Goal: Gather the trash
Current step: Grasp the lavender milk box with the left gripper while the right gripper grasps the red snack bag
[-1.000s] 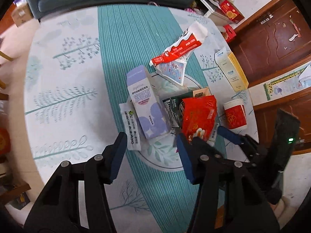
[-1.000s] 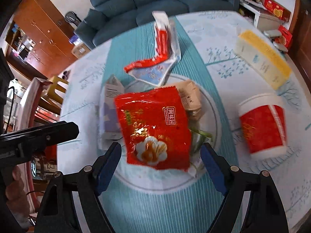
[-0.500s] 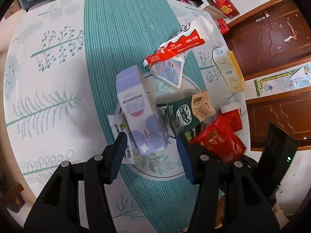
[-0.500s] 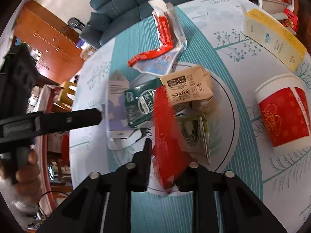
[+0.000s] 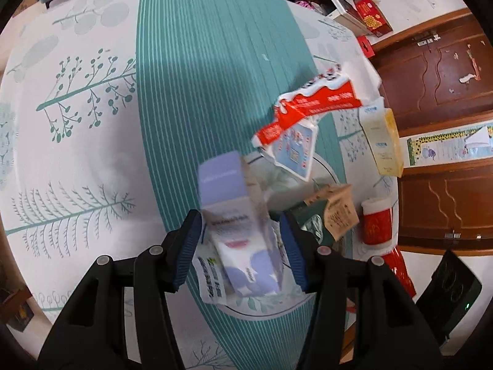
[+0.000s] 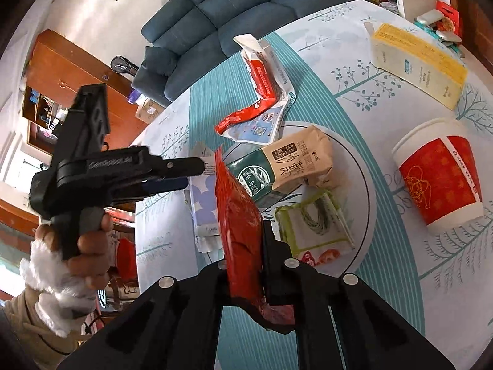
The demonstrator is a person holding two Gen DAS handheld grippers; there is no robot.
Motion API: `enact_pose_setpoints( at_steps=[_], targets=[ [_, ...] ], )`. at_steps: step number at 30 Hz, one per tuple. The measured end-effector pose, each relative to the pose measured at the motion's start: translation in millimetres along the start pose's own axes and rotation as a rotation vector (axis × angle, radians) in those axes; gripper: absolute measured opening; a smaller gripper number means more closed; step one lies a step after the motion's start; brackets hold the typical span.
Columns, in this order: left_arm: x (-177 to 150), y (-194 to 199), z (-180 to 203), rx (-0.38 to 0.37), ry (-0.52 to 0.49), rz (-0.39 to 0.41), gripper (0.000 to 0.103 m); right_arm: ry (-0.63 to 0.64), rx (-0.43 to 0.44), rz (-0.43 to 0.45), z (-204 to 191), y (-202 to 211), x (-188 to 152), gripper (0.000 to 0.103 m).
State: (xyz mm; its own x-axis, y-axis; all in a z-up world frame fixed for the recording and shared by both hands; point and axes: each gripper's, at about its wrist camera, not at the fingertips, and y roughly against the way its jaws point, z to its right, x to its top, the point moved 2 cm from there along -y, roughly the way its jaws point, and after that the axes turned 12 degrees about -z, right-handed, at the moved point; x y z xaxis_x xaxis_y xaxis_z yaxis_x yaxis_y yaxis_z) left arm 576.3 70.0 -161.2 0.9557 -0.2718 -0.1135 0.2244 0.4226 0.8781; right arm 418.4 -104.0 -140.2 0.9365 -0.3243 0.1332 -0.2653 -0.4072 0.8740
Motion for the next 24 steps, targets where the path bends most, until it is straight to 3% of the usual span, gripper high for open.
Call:
enact_pose_setpoints(
  at_steps=[9,11,19,24],
  targets=[
    [8.3,-18.7,-5.2,-0.047,0.019,-0.033,0.049,-0.033,0.003,0.000,5.6,0.1,-5.9,0.005],
    [6.6,-18.2,-0.3,-0.044,0.006,-0.016,0.035,-0.035,0.005,0.002,5.8,0.7,-7.7,0.005],
    [-11.8,14.3,32.3,0.005,-0.095,0.131,0.034,-0.035,0.022,0.025,3.0,14.4,-18.0,0.005],
    [-35.7,40.4,51.3,0.014,-0.142,0.173,0.034,-0.037,0.037,0.048,1.4,29.2,-28.0,0.005]
  ],
)
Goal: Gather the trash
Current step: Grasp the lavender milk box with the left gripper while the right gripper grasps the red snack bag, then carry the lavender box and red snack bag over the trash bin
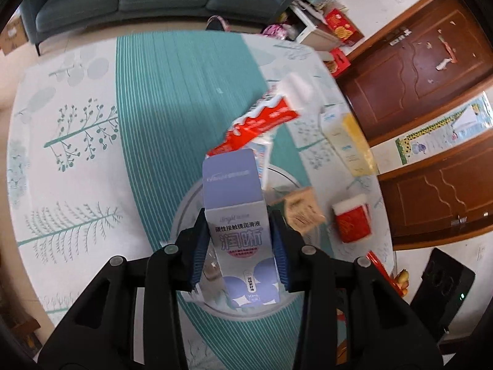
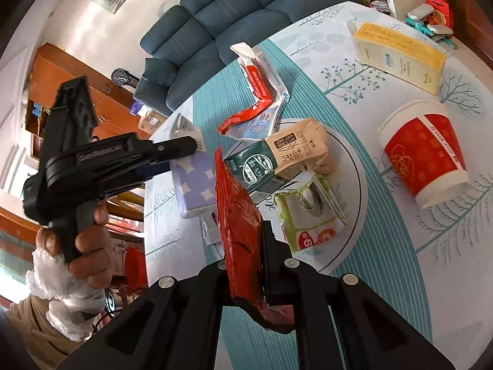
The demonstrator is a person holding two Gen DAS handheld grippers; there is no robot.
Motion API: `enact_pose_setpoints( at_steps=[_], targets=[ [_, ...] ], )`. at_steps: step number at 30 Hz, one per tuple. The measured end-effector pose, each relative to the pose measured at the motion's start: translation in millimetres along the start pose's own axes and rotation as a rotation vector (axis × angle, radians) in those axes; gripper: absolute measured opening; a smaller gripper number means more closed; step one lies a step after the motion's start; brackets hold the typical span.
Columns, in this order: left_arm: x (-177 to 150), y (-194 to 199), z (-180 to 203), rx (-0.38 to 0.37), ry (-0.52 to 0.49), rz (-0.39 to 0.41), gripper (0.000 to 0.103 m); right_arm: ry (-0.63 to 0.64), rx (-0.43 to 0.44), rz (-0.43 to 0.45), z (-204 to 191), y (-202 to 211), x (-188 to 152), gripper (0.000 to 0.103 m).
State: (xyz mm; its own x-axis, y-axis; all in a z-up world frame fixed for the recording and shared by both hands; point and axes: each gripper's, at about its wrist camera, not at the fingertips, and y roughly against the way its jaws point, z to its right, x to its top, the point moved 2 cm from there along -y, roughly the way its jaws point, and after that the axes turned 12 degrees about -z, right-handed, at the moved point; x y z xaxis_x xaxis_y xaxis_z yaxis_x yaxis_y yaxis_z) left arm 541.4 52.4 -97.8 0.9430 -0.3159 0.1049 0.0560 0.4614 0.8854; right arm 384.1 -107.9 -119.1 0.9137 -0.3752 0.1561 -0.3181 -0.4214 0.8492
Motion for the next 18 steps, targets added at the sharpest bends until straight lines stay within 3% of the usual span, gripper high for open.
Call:
enact_pose_setpoints(
  at_steps=[10,18],
  targets=[
    [-87.5,45.8,51.3,0.025,-0.078,0.008,0.034,0.025,0.038,0.009,4.8,41.1,-49.6,0.005],
    [-195.6,50.6,109.0,0.048,-0.069,0.031,0.034,0.156,0.076,-0.010,20.1,97.4,-119.7,0.005]
  ],
)
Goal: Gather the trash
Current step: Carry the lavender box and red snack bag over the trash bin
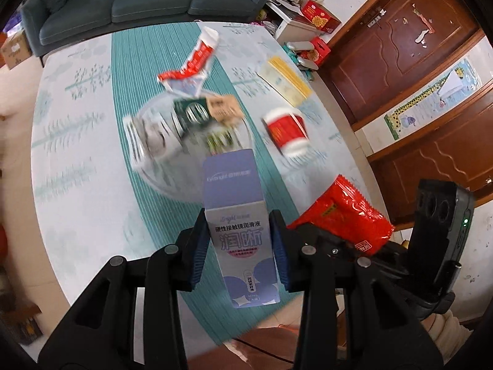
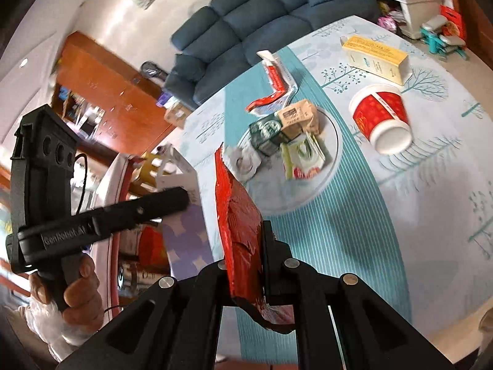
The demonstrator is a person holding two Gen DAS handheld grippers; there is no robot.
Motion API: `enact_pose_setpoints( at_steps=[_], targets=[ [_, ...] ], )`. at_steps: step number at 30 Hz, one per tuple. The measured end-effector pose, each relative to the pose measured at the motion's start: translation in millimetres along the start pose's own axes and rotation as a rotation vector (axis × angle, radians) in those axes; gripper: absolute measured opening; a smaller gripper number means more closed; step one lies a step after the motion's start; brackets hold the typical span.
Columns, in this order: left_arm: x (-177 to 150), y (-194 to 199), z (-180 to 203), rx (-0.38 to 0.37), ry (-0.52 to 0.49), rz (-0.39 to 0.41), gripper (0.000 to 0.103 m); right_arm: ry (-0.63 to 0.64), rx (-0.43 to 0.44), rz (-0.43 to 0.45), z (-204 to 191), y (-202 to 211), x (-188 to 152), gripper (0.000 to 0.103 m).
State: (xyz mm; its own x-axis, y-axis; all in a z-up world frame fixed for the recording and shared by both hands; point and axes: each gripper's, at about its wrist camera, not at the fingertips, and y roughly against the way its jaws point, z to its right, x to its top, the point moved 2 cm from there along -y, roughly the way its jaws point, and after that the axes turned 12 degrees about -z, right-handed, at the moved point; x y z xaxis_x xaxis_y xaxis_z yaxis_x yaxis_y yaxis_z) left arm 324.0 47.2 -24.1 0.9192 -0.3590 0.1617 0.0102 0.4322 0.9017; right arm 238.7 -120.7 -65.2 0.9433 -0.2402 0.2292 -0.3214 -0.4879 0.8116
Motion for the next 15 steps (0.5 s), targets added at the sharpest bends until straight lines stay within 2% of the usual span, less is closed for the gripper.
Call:
enact_pose_setpoints(
  at_steps=[11,15],
  targets=[
    [-130.7,4.0,94.5,0.005,0.095,0.090,0.034,0.151,0.026,-0.033,29.3,94.3,-123.7,0.005],
    [-174.3,0.3,122.8,0.039,0.112,0.099,0.034,0.169,0.050,-0.048,45.3,118.5,-161.0,0.005]
  ],
)
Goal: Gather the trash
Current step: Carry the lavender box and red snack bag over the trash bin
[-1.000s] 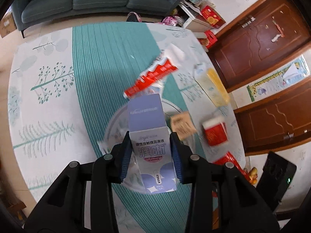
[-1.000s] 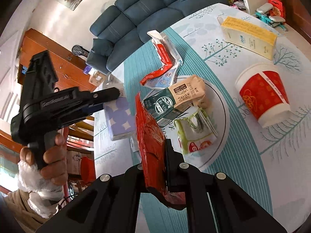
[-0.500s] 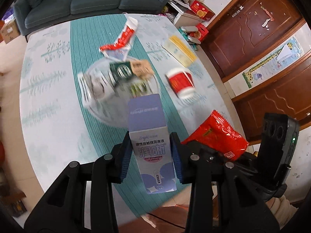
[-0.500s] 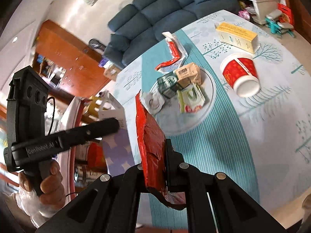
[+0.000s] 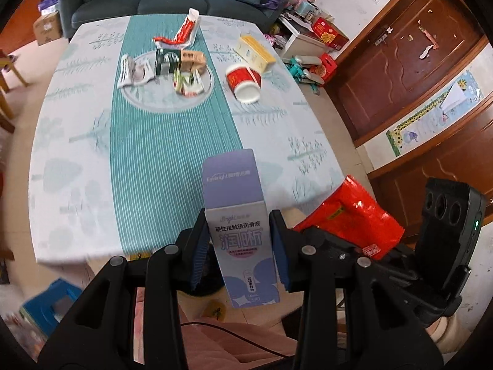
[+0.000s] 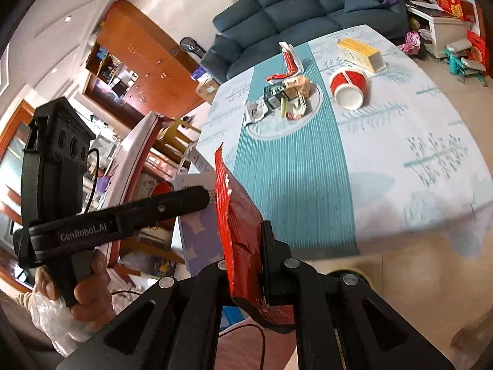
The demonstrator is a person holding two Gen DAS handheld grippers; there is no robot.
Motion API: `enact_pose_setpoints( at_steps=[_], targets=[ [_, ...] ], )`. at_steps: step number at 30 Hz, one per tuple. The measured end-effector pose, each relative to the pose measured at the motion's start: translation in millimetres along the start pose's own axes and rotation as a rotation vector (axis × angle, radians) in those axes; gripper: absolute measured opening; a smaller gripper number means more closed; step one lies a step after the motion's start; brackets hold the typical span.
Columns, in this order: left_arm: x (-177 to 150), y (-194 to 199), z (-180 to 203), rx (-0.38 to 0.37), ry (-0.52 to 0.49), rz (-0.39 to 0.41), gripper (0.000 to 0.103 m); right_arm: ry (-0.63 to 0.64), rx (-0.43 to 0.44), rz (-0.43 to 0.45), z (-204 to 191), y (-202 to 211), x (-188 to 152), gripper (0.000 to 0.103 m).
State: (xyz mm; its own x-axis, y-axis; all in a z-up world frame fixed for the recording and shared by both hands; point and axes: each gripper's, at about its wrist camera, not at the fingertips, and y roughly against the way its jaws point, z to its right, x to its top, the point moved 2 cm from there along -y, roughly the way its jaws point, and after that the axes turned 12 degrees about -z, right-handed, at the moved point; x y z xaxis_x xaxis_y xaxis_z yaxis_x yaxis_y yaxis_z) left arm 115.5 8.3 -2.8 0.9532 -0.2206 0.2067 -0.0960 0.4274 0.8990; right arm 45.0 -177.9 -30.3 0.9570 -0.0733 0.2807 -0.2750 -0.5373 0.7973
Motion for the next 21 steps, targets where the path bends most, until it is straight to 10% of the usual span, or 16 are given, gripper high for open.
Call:
enact_pose_setpoints(
  at_steps=[21],
  targets=[
    [-95.7,-76.3,13.3,0.158,-0.095,-0.160,0.034,-0.182,0.004,-0.097,51.9,-55.2,-113.0,0.005]
  ],
)
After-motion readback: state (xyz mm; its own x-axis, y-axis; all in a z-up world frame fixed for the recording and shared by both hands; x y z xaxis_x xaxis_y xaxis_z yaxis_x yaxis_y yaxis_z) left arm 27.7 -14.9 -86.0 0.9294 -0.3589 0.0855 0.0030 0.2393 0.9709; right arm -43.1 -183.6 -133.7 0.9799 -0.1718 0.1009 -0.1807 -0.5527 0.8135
